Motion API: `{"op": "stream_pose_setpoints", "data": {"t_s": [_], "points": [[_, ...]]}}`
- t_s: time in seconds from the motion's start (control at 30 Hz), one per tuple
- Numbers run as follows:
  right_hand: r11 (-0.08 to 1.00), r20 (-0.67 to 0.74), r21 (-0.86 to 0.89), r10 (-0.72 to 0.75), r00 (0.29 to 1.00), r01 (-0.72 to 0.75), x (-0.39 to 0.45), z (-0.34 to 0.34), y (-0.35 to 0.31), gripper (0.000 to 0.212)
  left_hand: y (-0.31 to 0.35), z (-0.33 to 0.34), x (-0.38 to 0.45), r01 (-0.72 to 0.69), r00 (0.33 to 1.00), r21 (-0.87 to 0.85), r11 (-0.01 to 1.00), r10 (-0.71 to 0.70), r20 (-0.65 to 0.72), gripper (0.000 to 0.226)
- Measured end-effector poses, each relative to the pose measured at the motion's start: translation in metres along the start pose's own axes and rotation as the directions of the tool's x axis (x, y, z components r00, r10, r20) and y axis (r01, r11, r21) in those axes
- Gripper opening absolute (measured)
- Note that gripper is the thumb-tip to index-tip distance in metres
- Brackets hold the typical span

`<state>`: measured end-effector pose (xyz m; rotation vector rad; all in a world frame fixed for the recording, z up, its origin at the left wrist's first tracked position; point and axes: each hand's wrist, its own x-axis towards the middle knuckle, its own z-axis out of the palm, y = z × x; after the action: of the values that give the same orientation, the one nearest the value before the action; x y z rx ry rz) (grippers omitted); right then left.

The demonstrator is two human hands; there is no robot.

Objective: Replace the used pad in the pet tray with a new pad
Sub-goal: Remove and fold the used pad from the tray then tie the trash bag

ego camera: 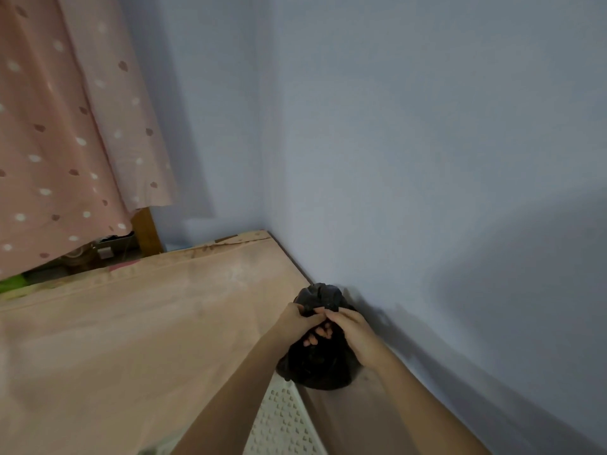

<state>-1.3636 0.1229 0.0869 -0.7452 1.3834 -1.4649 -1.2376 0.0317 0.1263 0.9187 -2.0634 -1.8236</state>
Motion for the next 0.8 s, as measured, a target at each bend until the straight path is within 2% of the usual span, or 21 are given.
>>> {"op": "stream_pose_setpoints", "data": {"t_s": [0.07,0.17,0.2,0.3,0.4,0.5,0.63,0.73,0.8], "points": [[0.994,-0.013,-0.097,-0.05,0.999,0.049,-0.002,-0.002,-0.001,0.023,-0.002,-0.001,-0.003,0.079,0.994,-0.093,0.992,-0.072,0.081,0.029],[0.995,-0.068,-0.092,-0.039,0.997,0.033,-0.004,-0.002,-0.003,0.023,-0.008,-0.001,-0.002,0.18,0.982,-0.405,0.896,-0.144,0.12,0.032],[0.993,-0.084,-0.111,-0.037,0.996,0.028,-0.005,-0.003,-0.004,0.023,-0.011,-0.001,-0.001,0.167,0.986,-0.452,0.876,-0.146,0.08,0.03],[0.995,-0.101,-0.102,-0.024,0.995,0.014,-0.002,-0.003,-0.001,0.025,-0.02,-0.002,0.001,0.043,0.996,-0.432,0.901,-0.074,-0.056,0.018],[0.998,-0.183,-0.051,0.024,0.983,-0.034,0.001,-0.004,0.004,0.028,-0.021,-0.002,0.001,-0.038,0.994,-0.514,0.857,-0.019,-0.105,0.018],[0.994,-0.246,-0.091,0.029,0.969,-0.053,0.002,0.0,0.005,0.03,-0.019,-0.002,-0.004,-0.09,0.996,-0.397,0.913,0.087,-0.026,0.017],[0.984,-0.293,-0.175,-0.022,0.956,-0.031,0.001,0.002,-0.005,0.028,-0.016,0.001,-0.003,-0.092,0.992,-0.048,0.995,0.096,0.081,0.016],[0.981,-0.3,-0.196,-0.055,0.952,-0.005,0.0,0.004,-0.011,0.024,-0.017,-0.001,0.004,-0.089,0.996,0.26,0.961,0.084,0.03,0.021],[0.981,-0.291,-0.193,-0.06,0.955,0.003,-0.001,0.007,-0.012,0.022,-0.017,0.0,0.006,-0.08,0.996,0.397,0.914,0.087,0.0,0.023]]}}
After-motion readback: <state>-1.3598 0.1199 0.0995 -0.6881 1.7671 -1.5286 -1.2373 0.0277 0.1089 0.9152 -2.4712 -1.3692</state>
